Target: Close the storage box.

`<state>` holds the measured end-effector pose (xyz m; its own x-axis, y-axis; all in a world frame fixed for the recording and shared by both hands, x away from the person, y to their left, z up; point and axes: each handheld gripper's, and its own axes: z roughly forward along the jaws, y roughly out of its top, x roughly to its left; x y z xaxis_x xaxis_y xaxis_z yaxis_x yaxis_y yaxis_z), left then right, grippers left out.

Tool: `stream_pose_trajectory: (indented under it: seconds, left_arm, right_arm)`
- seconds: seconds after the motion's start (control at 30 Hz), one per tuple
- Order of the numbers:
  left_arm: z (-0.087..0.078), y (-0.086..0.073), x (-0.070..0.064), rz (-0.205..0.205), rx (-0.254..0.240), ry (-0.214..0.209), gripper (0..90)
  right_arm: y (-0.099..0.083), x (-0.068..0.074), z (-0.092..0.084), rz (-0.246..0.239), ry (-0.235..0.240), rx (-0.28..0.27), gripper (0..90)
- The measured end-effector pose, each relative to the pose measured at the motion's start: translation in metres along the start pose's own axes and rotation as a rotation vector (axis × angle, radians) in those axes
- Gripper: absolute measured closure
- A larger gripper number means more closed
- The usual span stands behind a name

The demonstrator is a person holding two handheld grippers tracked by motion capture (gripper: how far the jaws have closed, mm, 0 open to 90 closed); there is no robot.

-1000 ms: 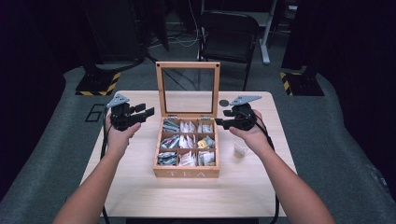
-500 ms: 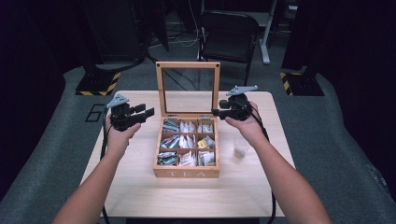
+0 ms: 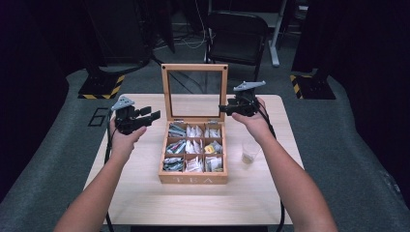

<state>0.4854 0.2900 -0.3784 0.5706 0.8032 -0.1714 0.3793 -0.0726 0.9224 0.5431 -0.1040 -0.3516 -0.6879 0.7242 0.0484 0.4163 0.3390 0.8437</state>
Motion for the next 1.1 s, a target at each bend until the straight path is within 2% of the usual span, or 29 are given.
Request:
stream_pose_trajectory:
  seconds: [0.17, 0.33, 0.5, 0.6, 0.67, 0.77, 0.93, 1.1]
  left_arm:
    - [0.001, 0.000, 0.000, 0.008, 0.007, -0.004, 47.2]
    - [0.001, -0.002, 0.001, -0.001, 0.006, -0.003, 47.2]
    - [0.001, -0.003, 0.002, 0.000, 0.009, -0.003, 47.2]
    - [0.001, -0.002, 0.002, 0.004, 0.009, -0.005, 47.2]
    - [0.001, -0.002, 0.003, 0.001, 0.013, -0.006, 47.2]
    - [0.001, -0.002, 0.003, 0.002, 0.011, -0.006, 47.2]
    - [0.001, -0.002, 0.002, 0.004, 0.011, -0.009, 47.2]
    - [0.001, -0.003, 0.002, 0.007, 0.012, -0.009, 47.2]
  right_arm:
    - [-0.002, -0.007, 0.008, -0.001, -0.024, 0.003, 44.6]
    - [-0.006, -0.017, 0.016, 0.020, -0.045, 0.009, 44.0]
    - [-0.009, -0.025, 0.025, 0.045, -0.044, 0.009, 46.1]
    - [-0.010, -0.027, 0.030, 0.047, -0.045, 0.016, 46.3]
    - [-0.009, -0.027, 0.034, 0.027, -0.049, 0.034, 46.3]
    - [-0.008, -0.028, 0.038, 0.024, -0.048, 0.042, 46.2]
    - [-0.004, -0.029, 0.043, 0.034, -0.053, 0.049, 46.0]
    - [-0.002, -0.029, 0.048, 0.046, -0.047, 0.027, 46.2]
